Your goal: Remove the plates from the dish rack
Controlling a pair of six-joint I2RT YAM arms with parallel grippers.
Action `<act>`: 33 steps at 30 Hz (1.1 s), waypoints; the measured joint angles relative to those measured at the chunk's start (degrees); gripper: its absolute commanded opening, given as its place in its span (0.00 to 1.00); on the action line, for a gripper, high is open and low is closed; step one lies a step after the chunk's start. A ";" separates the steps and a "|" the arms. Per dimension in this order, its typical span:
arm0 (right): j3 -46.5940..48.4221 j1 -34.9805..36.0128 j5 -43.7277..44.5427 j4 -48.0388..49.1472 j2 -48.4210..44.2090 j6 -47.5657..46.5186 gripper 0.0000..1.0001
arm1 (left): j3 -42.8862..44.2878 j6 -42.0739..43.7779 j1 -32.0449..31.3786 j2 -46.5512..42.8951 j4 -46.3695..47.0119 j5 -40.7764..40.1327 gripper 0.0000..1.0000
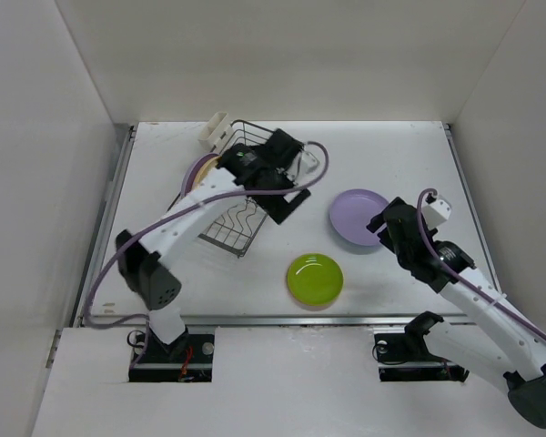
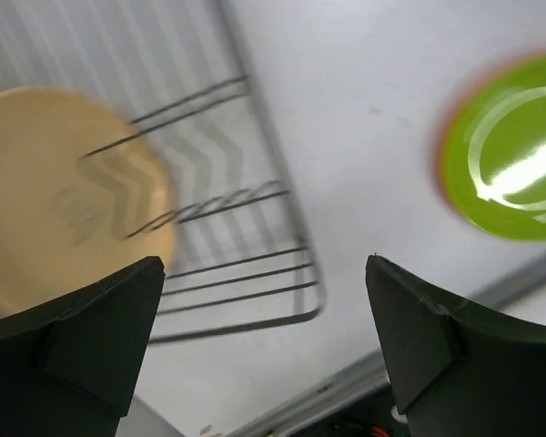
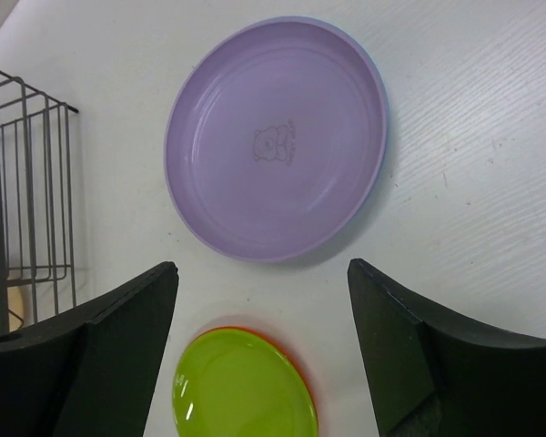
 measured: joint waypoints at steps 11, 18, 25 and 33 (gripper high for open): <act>-1.84 0.00 -2.01 1.88 4.83 -0.13 0.81 | 1.42 -1.68 15.80 -5.97 -0.02 -22.60 0.44; -3.34 0.00 -3.37 3.02 5.14 -0.15 0.81 | 0.02 -2.36 16.85 -0.74 1.16 -28.28 0.44; -3.76 0.00 -3.76 3.19 4.79 -0.13 0.81 | -1.99 -3.52 19.17 -0.28 4.68 -32.52 0.35; -3.76 0.00 -3.93 3.67 4.81 -0.13 0.81 | -3.69 -4.09 19.58 2.01 6.10 -32.20 0.30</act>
